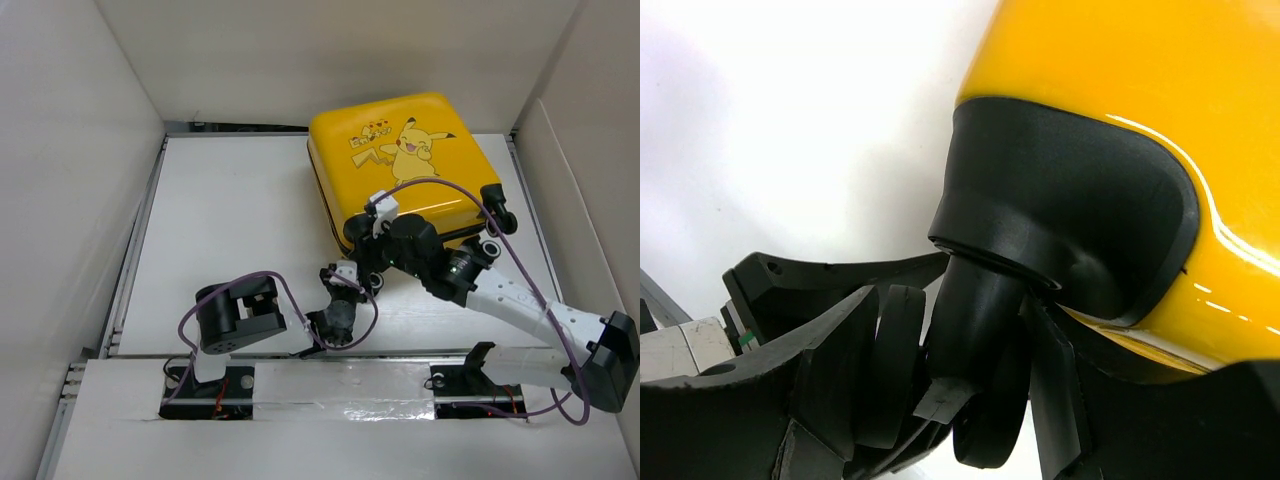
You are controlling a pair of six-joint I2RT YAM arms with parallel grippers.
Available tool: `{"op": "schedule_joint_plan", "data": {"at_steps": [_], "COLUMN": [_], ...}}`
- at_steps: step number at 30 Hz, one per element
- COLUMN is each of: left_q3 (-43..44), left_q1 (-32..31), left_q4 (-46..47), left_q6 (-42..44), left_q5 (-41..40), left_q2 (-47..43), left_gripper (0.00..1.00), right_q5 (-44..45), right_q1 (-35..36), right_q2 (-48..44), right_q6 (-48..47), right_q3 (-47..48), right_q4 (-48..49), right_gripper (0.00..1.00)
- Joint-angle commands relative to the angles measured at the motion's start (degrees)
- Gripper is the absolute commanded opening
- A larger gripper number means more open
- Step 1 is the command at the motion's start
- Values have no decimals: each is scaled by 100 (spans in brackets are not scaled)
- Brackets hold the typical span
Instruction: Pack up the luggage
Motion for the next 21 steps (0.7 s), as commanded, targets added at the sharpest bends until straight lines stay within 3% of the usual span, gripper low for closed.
{"op": "schedule_joint_plan", "data": {"at_steps": [1, 8, 11, 12, 14, 15, 16, 18, 21], "left_q3": [573, 906, 1161, 1205, 1267, 1250, 1241, 1224, 996], "left_q1": [157, 305, 499, 613, 728, 780, 850, 912, 965], "left_q4": [3722, 3731, 3731, 3722, 3722, 3722, 3722, 3722, 3722], "left_q6": [1025, 1086, 1147, 1200, 1201, 1183, 1192, 1314, 1429], "left_q5": [1287, 1385, 1429, 1376, 1270, 1244, 1174, 1112, 1182], "left_q2": [-126, -285, -250, -241, -241, -249, -267, -328, -539], "left_gripper": [56, 58, 43, 33, 24, 13, 8, 0, 0], "right_q5": [-2440, -2535, -2861, -2879, -2862, -2844, -2835, -2818, -2573], "right_q1": [972, 858, 858, 858, 858, 858, 858, 858, 858], "right_q2": [-265, -520, -424, -432, -485, -511, -581, -695, -1003], "right_q6": [175, 412, 518, 544, 658, 720, 729, 764, 747], "right_q3": [99, -199, -252, -296, -445, -559, -595, -674, -718], "right_q4": [1761, 2085, 2165, 2217, 2323, 2358, 2358, 2341, 2105], "right_gripper": [0, 0, 0, 0, 0, 0, 0, 0, 0]}}
